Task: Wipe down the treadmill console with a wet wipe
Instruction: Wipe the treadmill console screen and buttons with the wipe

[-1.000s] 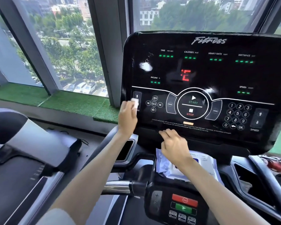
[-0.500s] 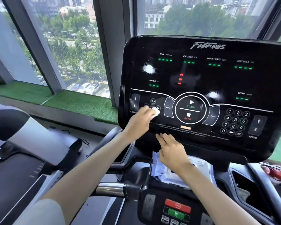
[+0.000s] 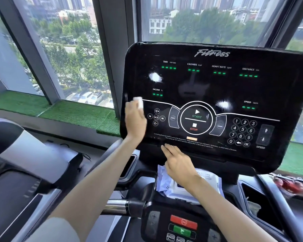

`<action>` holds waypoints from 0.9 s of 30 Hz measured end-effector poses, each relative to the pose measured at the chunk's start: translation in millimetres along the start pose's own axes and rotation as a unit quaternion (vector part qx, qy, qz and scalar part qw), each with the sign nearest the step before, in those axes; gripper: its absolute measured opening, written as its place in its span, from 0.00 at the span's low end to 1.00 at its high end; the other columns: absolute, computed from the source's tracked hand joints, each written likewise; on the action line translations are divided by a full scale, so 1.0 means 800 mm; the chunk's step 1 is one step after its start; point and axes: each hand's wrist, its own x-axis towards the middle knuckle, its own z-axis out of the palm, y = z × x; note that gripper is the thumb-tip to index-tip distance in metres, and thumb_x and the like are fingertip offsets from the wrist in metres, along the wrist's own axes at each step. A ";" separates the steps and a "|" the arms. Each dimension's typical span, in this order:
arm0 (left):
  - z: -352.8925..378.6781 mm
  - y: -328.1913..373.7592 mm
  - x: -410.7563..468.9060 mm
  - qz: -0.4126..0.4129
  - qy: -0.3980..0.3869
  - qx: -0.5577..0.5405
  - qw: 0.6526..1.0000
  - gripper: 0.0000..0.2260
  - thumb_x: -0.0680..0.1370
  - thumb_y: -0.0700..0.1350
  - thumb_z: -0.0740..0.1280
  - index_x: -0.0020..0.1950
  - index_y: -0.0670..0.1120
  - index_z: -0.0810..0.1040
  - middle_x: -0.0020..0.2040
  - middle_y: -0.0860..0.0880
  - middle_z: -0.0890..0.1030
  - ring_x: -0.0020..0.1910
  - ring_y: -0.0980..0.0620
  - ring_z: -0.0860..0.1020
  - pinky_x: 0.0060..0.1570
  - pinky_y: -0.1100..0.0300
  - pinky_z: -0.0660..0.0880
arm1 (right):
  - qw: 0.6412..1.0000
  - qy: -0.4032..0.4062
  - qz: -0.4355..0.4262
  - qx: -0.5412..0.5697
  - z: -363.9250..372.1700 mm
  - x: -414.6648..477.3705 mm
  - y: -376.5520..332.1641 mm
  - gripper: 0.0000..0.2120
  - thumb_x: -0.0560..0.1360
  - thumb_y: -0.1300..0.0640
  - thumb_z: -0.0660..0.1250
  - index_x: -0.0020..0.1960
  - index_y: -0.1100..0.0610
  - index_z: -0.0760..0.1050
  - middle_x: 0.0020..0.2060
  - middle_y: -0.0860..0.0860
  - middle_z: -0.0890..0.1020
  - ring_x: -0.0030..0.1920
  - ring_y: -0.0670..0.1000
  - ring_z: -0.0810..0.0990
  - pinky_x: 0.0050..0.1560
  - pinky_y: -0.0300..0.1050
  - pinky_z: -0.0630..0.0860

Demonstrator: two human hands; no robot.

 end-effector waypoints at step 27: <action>0.025 0.051 -0.007 -0.028 0.016 -0.076 0.997 0.12 0.76 0.30 0.59 0.58 0.38 0.73 0.54 0.43 0.72 0.49 0.52 0.71 0.49 0.62 0.70 | 0.988 0.047 0.084 -0.117 -0.033 0.004 0.059 0.27 0.68 0.70 0.61 0.68 0.71 0.65 0.68 0.65 0.67 0.70 0.61 0.65 0.70 0.58 0.62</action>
